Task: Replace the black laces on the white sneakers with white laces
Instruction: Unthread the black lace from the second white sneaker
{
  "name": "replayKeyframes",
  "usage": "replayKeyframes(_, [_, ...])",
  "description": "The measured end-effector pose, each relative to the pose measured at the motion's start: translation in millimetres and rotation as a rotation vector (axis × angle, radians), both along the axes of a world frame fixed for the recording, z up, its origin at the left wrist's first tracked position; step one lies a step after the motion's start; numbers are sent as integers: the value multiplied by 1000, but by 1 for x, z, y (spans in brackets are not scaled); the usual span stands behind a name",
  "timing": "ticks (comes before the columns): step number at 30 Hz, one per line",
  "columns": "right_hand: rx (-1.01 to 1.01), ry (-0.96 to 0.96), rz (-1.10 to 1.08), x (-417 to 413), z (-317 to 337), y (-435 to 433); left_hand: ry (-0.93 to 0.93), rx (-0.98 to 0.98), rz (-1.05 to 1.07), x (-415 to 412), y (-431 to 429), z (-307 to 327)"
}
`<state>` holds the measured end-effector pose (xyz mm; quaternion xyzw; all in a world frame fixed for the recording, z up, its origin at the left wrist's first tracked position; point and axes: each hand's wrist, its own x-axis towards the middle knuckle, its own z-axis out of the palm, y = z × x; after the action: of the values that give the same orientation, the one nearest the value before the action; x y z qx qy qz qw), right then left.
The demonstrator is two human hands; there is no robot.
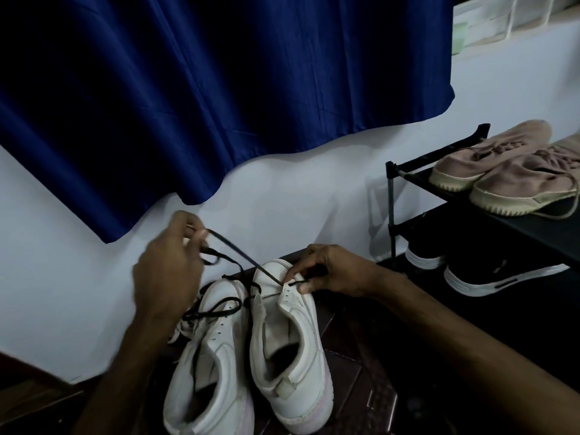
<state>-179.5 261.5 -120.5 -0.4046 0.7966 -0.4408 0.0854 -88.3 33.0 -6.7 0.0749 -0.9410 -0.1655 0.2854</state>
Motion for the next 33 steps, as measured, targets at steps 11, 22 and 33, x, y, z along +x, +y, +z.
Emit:
replayKeyframes(11, [-28, -8, -24, -1, -4, -3, -596, -127, -284, -20, 41, -36])
replayKeyframes(22, [-49, 50, 31, 0, 0, 1, -662, -120, -353, -23, 28, -36])
replayKeyframes(33, [38, 38, -10, 2, 4, -3, -642, -401, -369, -25, 21, -14])
